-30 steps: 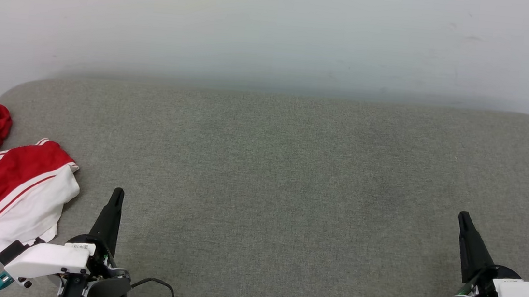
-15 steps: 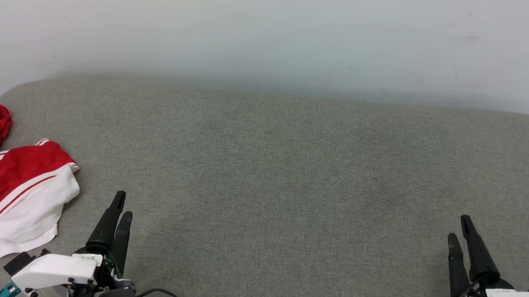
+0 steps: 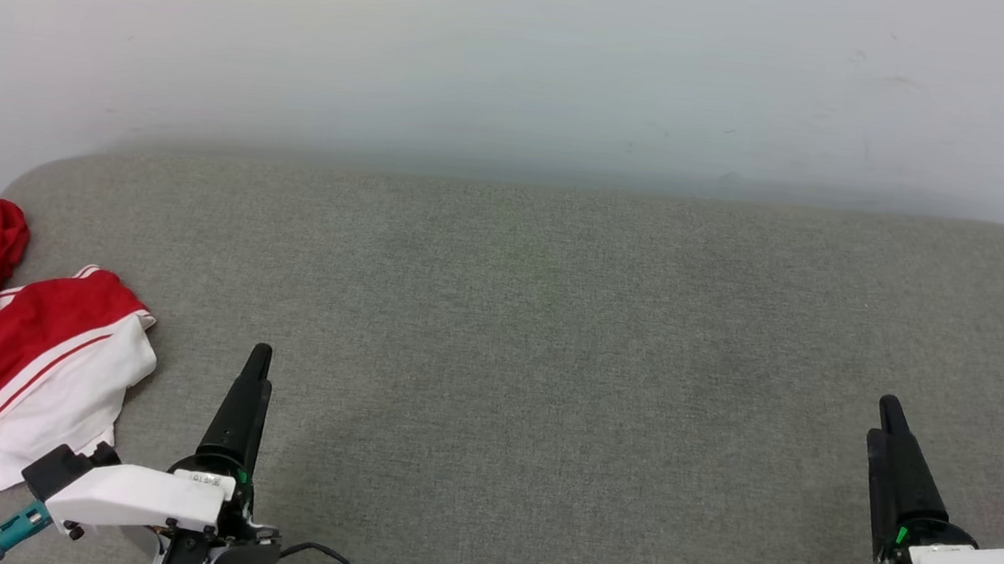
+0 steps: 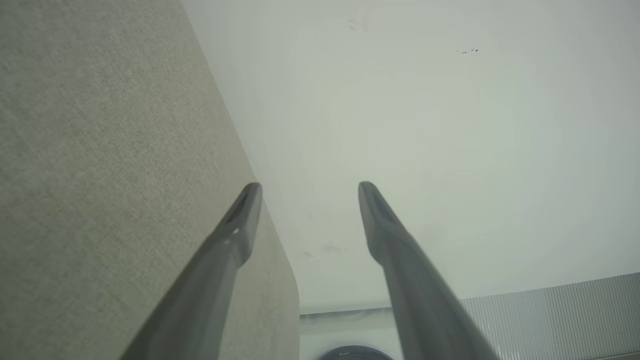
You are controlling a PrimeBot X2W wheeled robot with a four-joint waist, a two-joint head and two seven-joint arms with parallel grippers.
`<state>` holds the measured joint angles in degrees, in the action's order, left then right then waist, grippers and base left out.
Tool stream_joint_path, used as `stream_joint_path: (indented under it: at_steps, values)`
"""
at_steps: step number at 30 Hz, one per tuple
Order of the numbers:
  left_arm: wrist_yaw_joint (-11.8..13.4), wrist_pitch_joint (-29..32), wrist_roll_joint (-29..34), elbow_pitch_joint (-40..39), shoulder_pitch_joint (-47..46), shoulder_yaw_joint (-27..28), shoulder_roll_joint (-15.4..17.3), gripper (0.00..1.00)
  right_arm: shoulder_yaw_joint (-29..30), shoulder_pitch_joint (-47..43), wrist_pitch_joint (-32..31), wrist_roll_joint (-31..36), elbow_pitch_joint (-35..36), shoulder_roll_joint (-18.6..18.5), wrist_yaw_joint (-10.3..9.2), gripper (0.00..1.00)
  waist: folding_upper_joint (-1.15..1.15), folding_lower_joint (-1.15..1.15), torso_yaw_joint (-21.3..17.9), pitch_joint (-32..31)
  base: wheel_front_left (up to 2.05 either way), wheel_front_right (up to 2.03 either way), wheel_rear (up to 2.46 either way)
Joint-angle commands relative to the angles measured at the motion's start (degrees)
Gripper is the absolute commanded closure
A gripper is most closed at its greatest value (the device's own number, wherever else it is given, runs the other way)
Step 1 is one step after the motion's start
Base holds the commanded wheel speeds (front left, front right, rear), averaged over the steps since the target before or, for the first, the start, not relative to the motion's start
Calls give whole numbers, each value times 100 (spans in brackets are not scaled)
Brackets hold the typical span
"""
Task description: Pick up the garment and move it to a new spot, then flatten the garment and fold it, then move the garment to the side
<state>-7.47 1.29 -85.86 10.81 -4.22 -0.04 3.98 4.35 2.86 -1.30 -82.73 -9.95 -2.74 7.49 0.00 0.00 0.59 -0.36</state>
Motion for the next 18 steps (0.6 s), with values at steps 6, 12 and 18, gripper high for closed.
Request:
stream_joint_path:
  at_steps: [6,12,18]
  values:
    - [-2,-166,1087,-279,-53,-21,-8,0,-16,20,171,1342,354,-19,0,0,0,0,21,-28,0,0,0]
    - [-2,-300,1962,-454,25,-63,-61,0,-15,-55,306,2353,534,-15,0,0,0,0,44,-54,0,0,0]
    - [-2,-427,2831,-509,66,-186,-11,0,-6,-167,403,3274,667,-14,0,0,0,0,71,-72,0,0,0]
